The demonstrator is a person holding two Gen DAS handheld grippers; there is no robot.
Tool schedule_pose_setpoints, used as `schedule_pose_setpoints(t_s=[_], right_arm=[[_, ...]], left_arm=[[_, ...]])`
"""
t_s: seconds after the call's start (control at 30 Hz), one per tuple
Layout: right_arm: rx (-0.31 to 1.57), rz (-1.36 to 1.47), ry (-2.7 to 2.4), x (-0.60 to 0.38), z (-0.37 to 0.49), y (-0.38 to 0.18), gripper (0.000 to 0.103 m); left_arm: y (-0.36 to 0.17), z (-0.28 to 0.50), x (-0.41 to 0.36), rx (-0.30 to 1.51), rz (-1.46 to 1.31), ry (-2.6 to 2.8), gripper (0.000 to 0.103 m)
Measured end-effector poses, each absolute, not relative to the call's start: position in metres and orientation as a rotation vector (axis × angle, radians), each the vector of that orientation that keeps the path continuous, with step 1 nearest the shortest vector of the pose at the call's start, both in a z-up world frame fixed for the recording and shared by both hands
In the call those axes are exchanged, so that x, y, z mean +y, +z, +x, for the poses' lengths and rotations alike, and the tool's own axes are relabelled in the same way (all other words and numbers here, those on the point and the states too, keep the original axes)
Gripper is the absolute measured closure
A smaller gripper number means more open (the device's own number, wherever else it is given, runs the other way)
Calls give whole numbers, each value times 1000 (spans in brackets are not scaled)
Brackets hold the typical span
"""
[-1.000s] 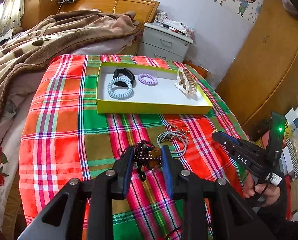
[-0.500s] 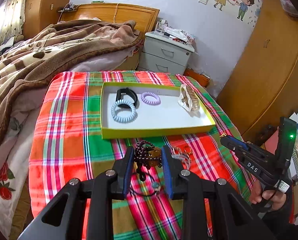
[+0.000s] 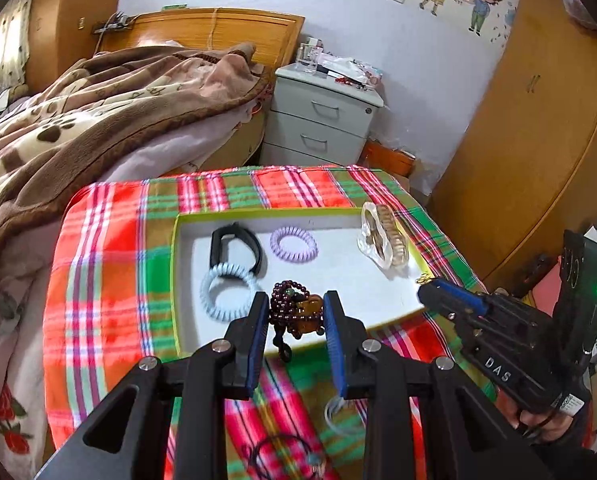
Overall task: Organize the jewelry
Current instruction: 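Carry the beaded bracelet and gold earrings into the box lid and open both grippers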
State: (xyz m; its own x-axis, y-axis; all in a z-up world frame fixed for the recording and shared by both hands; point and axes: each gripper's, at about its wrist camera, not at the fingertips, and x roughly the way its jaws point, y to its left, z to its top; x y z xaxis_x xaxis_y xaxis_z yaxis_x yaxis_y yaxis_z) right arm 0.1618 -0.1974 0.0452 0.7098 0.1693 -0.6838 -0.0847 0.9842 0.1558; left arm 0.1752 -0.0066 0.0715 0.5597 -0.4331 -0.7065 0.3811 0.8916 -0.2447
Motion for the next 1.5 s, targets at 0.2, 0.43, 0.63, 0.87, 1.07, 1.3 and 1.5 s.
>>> schedule_pose_setpoints(t_s=[0.2, 0.43, 0.63, 0.87, 1.07, 1.3, 1.5], right_arm=[[798, 95, 133, -191, 197, 39, 86], [835, 63, 125, -185, 232, 31, 86], [872, 28, 125, -178, 253, 21, 86], [911, 13, 117, -176, 268, 13, 86], [932, -2, 111, -176, 278, 8, 86], [940, -14, 104, -174, 281, 5, 86], [935, -15, 103, -174, 282, 5, 86]], left_arm=[[56, 205, -19, 892, -59, -485, 74], [38, 221, -27, 926, -57, -493, 74], [27, 230, -32, 945, -55, -500, 74], [19, 238, -37, 967, -54, -508, 74], [17, 243, -42, 975, -39, -503, 74], [6, 245, -47, 1012, -24, -501, 74], [5, 246, -46, 1015, -21, -491, 74]])
